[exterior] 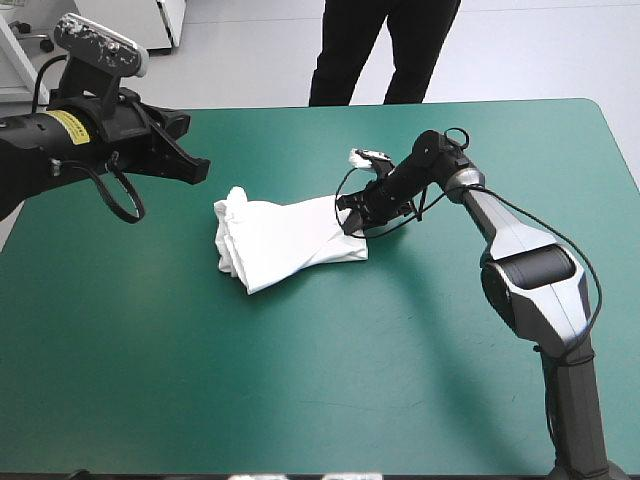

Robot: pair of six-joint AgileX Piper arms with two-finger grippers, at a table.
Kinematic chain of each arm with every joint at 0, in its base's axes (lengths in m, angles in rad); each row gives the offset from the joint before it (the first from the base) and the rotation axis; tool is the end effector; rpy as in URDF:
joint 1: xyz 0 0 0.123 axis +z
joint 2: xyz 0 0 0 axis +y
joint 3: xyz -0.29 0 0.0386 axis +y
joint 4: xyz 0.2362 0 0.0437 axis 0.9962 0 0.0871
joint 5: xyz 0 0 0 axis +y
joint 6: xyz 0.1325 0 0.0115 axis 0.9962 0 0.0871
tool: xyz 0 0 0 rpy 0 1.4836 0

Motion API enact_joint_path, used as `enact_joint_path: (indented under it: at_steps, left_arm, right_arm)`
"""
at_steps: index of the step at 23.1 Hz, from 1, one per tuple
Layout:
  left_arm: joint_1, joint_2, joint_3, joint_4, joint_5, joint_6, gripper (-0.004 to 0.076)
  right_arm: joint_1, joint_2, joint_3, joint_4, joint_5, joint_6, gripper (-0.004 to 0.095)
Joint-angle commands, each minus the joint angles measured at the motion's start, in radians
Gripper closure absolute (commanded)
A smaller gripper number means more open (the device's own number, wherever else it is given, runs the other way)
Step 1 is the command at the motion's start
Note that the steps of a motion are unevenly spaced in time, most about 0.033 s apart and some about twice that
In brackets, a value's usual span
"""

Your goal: Fold the cloth

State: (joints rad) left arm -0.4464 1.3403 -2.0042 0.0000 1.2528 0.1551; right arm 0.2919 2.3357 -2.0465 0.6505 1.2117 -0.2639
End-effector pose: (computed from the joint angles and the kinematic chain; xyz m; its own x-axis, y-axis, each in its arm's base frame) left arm 0.2228 -0.1066 0.5301 -0.3619 0.3445 -0.8662 0.4935 0.8591 0.1354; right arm 0.4508 0.2142 0.1736 -0.9296 -0.2816 -0.2379 -0.3679 0.7496 0.5503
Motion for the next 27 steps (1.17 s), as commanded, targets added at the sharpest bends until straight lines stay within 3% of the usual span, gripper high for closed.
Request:
enact_joint_path:
  at_steps: [1,2,5,7,11,20,27]
  left_arm:
    - [-0.001,-0.032,-0.027,-0.008,-0.066,-0.009,0.0733]
    - [-0.001,-0.034,-0.027,-0.008,-0.063,-0.009,0.0733]
    - [-0.001,-0.043,-0.027,-0.010,-0.059,-0.009,0.0733]
    - [-0.001,-0.048,-0.027,-0.010,-0.057,-0.009,0.0733]
    - [-0.001,-0.050,-0.027,-0.010,-0.055,-0.009,0.0733]
    - [-0.001,-0.050,-0.027,-0.010,-0.055,-0.009,0.0733]
    - [-0.001,-0.058,-0.027,-0.010,-0.055,-0.009,0.0733]
  right_arm:
    - [-0.038,-0.092,-0.021,-0.184,0.035,0.066,0.0921]
    - [-0.063,-0.124,-0.021,-0.275,0.035,0.104,0.0921]
    - [-0.123,-0.190,-0.007,-0.397,0.037,0.144,0.0921]
    - [-0.190,-0.277,0.110,-0.521,0.037,0.177,0.0921]
    - [-0.333,-0.425,0.337,-0.634,0.035,0.178,0.0921]
    - [-0.642,-0.697,0.731,-0.737,-0.093,0.178,0.0921]
    - [-0.740,-0.769,0.851,-0.755,-0.142,0.197,0.0920]
